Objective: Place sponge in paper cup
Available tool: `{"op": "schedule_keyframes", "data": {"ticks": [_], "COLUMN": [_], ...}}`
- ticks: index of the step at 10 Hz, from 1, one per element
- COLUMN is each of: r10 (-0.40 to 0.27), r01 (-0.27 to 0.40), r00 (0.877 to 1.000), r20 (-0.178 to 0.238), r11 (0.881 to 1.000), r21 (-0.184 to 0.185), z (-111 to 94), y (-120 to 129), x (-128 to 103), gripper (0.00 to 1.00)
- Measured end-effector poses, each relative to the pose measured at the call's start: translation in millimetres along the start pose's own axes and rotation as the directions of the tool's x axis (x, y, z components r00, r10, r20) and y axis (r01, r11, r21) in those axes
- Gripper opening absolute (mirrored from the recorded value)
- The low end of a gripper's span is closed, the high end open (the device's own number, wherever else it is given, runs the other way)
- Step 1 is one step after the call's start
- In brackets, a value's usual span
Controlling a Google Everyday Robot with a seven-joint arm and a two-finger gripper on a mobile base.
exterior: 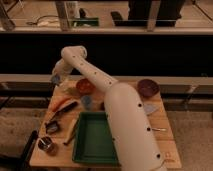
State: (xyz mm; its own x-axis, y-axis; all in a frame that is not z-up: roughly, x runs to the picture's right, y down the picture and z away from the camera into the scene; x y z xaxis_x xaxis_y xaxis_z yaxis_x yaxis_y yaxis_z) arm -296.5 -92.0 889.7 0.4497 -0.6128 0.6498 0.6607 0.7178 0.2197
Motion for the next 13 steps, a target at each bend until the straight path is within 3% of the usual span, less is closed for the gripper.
{"op": "schedule_keyframes", "data": {"ticks": [6, 13], "r10": [0.002, -0.003], "r01": [-0.002, 0.003], "r00": [1.0, 1.0], "r20": [0.02, 0.019], "r11": [1.0, 1.0], "r21": [0.007, -0.015], "z": [3.7, 7.3], "y": [-2.8, -2.3], "x": [-3.1, -3.7], "gripper": [0.03, 0.71]}}
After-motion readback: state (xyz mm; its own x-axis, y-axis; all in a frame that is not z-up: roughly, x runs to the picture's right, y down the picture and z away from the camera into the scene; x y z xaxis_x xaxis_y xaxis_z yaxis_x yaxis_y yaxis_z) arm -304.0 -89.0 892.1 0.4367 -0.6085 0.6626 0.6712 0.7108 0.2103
